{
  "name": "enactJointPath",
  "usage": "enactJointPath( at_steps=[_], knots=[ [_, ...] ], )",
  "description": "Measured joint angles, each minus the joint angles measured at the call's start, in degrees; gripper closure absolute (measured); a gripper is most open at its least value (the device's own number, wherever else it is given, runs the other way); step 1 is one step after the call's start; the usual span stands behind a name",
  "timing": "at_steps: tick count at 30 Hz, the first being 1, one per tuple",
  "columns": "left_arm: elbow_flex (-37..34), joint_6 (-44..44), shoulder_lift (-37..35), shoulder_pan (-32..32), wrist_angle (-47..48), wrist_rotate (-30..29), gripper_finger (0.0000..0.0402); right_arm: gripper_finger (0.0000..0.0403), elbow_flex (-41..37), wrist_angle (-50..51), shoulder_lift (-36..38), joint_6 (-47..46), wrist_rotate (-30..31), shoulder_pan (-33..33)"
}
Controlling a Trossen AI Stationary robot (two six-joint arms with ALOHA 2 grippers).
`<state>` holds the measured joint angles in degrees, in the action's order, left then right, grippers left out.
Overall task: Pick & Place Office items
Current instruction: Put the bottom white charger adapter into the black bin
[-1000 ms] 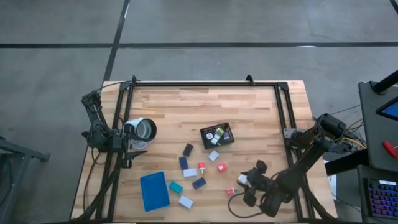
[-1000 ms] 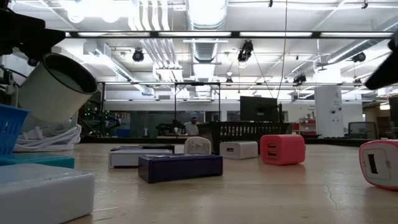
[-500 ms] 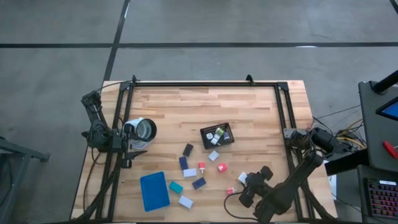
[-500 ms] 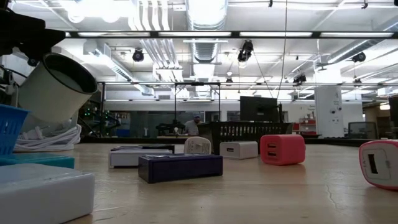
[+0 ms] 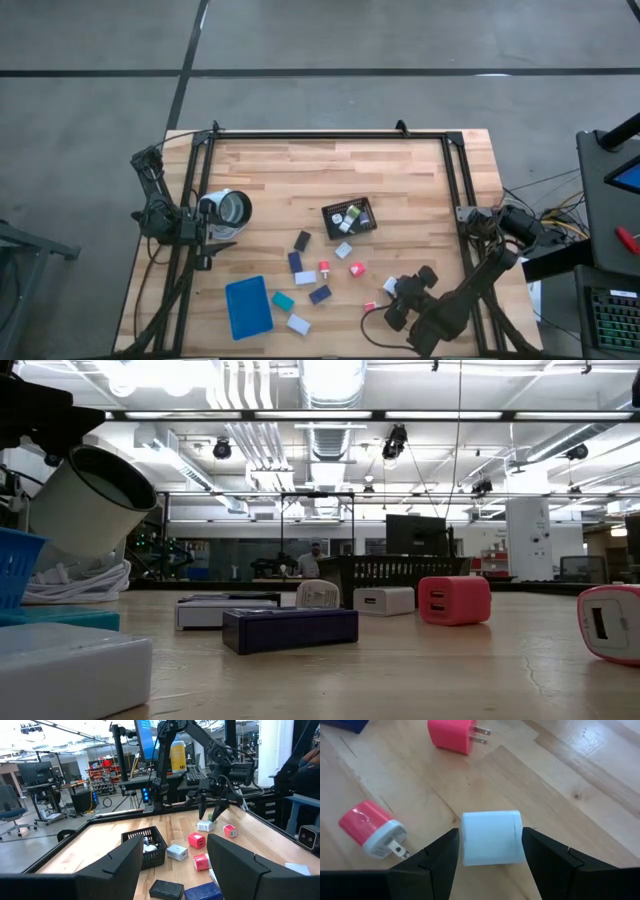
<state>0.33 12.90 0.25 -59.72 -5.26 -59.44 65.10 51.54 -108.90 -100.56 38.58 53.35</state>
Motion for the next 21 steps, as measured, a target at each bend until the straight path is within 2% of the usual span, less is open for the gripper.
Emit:
enactJointPath(
  at_steps=[13,21],
  knots=[
    [-0.02,0.0,0.0,0.02,0.0,0.0,0.0177,0.0188,-3.05,-3.73,0.2,0.12,1.35,0.01],
    [-0.01,-0.02,0.0,0.02,0.0,-0.01,0.0177,0.0188,1.31,2.54,0.41,1.79,0.75,0.03]
  ],
)
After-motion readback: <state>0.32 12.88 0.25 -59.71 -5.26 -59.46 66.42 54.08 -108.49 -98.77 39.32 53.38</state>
